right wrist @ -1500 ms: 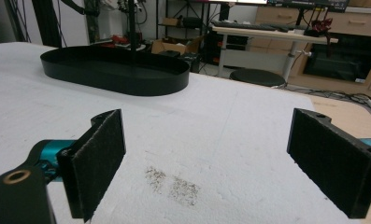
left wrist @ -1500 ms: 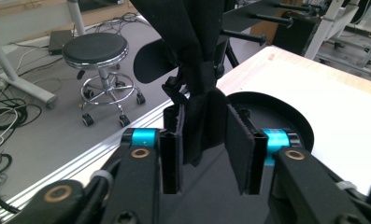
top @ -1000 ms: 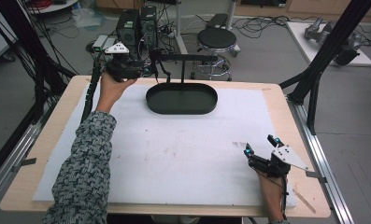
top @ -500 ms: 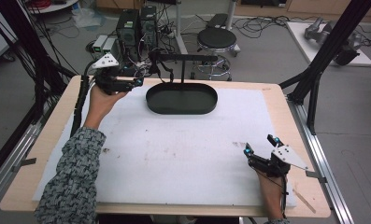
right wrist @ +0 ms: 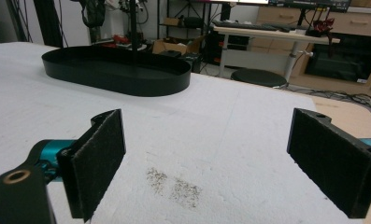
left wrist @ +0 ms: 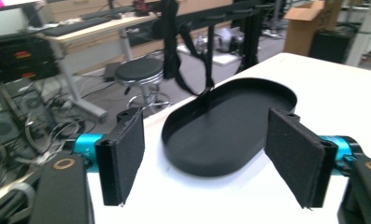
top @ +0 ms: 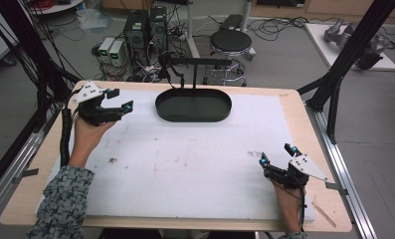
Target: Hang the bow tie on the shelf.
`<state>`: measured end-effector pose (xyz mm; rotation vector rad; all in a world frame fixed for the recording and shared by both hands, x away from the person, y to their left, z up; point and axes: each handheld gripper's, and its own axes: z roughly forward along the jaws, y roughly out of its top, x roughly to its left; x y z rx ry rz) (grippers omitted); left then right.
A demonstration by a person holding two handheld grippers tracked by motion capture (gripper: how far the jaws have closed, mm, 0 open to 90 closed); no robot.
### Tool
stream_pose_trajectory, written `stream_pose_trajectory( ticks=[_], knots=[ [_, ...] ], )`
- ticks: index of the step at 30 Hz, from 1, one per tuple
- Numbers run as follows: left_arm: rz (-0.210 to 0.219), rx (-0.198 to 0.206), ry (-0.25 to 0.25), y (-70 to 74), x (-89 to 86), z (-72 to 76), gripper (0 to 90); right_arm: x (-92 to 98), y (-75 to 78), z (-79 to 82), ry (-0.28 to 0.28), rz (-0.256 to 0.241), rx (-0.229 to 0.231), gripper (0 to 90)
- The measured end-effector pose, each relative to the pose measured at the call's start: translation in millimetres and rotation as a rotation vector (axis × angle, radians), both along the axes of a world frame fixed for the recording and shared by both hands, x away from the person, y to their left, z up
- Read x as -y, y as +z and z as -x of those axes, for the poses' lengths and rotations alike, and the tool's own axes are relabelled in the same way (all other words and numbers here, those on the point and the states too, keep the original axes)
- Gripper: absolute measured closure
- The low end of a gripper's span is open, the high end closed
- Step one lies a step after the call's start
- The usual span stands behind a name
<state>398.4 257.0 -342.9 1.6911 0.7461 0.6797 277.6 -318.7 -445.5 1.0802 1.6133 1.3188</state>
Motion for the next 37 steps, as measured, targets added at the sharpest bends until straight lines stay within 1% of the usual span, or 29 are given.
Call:
stream_pose_trajectory(
  ticks=[3,6,9,12,15,17,19,23,25,27,28,30,33,37],
  knots=[
    [-0.002,-0.009,0.033,-9.5,-10.6,15.5,27.7,0.1,-0.1,0.0,0.000,0.004,0.002,10.7],
    [0.031,-0.023,0.032,-17.9,-17.4,28.9,27.4,0.1,-0.1,0.0,0.000,0.000,0.000,10.7],
    [0.040,-0.025,0.038,-28.3,-22.2,44.4,27.0,0.1,0.0,0.1,0.000,0.001,-0.001,10.7],
    [0.070,-0.024,0.040,-36.7,-25.2,55.5,26.0,0.0,-0.1,0.0,-0.001,0.003,0.002,10.7],
    [0.084,-0.027,0.050,-44.9,-27.4,65.0,24.9,0.1,-0.1,0.0,-0.002,0.003,-0.001,10.7],
    [0.108,-0.028,0.054,-49.8,-28.9,70.6,24.5,0.0,0.0,0.1,-0.002,0.001,-0.002,10.6],
    [0.117,-0.030,0.060,-54.1,-30.4,76.2,24.4,0.1,-0.1,0.1,-0.002,0.002,0.000,10.7],
    [0.121,-0.046,0.074,-64.7,-32.7,85.1,24.4,0.1,-0.2,0.1,-0.002,0.005,0.001,10.7],
    [0.115,-0.057,0.077,-70.9,-32.7,89.5,24.4,0.1,-0.2,0.1,-0.002,0.005,0.000,10.7],
    [0.107,-0.059,0.080,-75.0,-32.6,92.4,24.4,0.3,-0.1,0.1,-0.001,0.007,0.000,10.7],
    [0.108,-0.071,0.078,-77.1,-31.9,93.8,24.4,0.0,-0.1,0.2,-0.002,0.005,-0.001,10.7],
    [0.098,-0.090,0.078,-80.9,-30.1,96.5,24.4,0.1,-0.1,0.3,-0.002,0.006,-0.001,10.7],
    [0.068,-0.103,0.078,-85.5,-27.5,100.7,24.7,0.2,-0.2,0.2,-0.002,0.005,0.000,10.7],
    [0.066,-0.122,0.079,-89.0,-26.3,101.4,24.7,-0.1,-0.1,0.3,-0.003,0.005,-0.001,10.7]
  ],
)
